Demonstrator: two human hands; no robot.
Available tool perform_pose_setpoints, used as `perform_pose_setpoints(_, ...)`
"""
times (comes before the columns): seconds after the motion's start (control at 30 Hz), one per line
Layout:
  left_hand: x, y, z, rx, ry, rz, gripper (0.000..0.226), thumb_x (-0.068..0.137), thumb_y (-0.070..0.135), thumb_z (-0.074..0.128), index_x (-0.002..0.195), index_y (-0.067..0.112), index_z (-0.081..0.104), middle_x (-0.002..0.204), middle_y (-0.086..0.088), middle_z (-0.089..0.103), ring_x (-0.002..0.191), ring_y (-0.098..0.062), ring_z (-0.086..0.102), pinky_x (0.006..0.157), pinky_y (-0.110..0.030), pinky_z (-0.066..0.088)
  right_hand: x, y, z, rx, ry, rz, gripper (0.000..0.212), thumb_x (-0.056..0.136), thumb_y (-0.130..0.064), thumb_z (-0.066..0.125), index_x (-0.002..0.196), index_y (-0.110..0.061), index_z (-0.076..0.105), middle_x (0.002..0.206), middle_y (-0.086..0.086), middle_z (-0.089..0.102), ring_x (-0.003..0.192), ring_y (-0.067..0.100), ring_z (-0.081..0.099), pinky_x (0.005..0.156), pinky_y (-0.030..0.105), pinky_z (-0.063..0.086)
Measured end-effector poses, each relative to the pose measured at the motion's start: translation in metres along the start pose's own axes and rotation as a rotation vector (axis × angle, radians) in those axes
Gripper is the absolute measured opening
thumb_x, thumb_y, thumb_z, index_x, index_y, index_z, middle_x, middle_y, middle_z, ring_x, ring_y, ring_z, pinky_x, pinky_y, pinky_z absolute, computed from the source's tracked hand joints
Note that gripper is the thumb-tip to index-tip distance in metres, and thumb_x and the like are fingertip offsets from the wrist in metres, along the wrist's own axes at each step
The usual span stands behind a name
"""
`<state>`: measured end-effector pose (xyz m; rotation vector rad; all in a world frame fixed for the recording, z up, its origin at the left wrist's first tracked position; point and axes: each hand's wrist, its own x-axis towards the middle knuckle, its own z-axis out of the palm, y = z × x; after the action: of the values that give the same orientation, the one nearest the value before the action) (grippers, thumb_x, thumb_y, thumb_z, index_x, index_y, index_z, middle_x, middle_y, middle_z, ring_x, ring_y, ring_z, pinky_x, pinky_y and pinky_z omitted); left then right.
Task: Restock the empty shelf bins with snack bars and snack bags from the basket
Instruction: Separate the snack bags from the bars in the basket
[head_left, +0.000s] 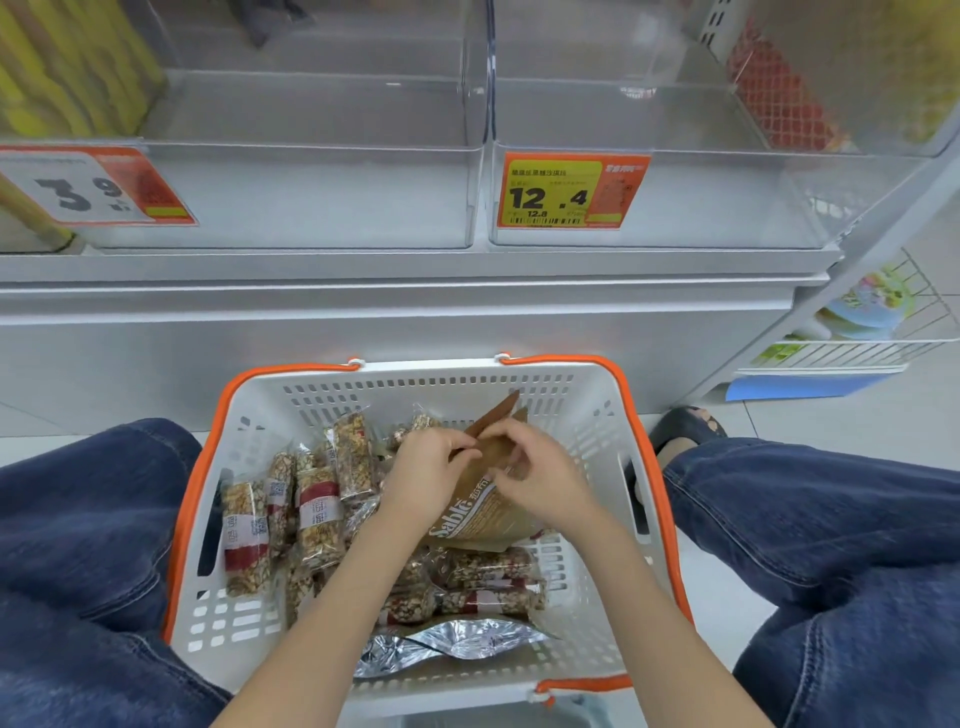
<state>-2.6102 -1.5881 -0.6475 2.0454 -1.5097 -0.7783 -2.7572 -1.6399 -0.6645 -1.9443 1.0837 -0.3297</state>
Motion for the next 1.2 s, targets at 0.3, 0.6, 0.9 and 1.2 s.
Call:
perform_pose_setpoints(0.3,-0.004,-0.014,-0.003,0.162,-0.137,0.025,0.039,0.087,0.024,0.066,0.125,0.021,0.060,0.131,0.003,0.057,0.117,-0.016,0.054,0.100,-0.029,0.042,0.003,0.028,-0.017,0.287,0.345,0.322,0.007,0.096,-0.011,0.051,0.090,-0.010,0.047,0.086,0.007,0.065,0.073,0.014,0.068,0.073,0.033,0.057)
perform_pose_setpoints(0.6,-0.001,-0.024,-0.004,0.097,-0.066,0.023,0.033,0.089,0.003,0.058,0.115,0.023,0.060,0.113,-0.001,0.063,0.094,-0.017,0.061,0.085,-0.029,0.049,0.014,0.015,-0.024,-0.027,0.060,0.240,0.015,0.094,-0.007,0.049,0.100,-0.018,0.042,0.093,0.006,0.062,0.086,0.022,0.064,0.075,0.032,0.053)
perform_pose_setpoints(0.9,-0.002,-0.015,0.003,0.064,-0.138,0.007,0.051,0.093,0.018,0.058,0.130,0.023,0.024,0.083,-0.003,0.066,0.070,-0.019,0.065,0.063,-0.038,0.055,0.036,0.002,-0.018,-1.028,-0.055,-0.477,0.097,0.053,-0.036,0.088,0.134,-0.015,0.039,0.149,0.007,0.038,0.139,0.028,0.033,0.110,0.046,0.027)
perform_pose_setpoints(1.2,-0.008,-0.024,-0.005,-0.343,-0.142,-0.168,0.025,0.097,0.035,0.043,0.111,0.020,0.058,0.088,0.009,0.069,0.085,-0.020,0.067,0.082,-0.041,0.055,0.051,0.002,-0.047,-1.064,-0.495,-0.257,0.014,0.088,-0.017,0.061,0.098,-0.019,0.070,0.093,0.000,0.067,0.086,0.020,0.063,0.068,0.029,0.051)
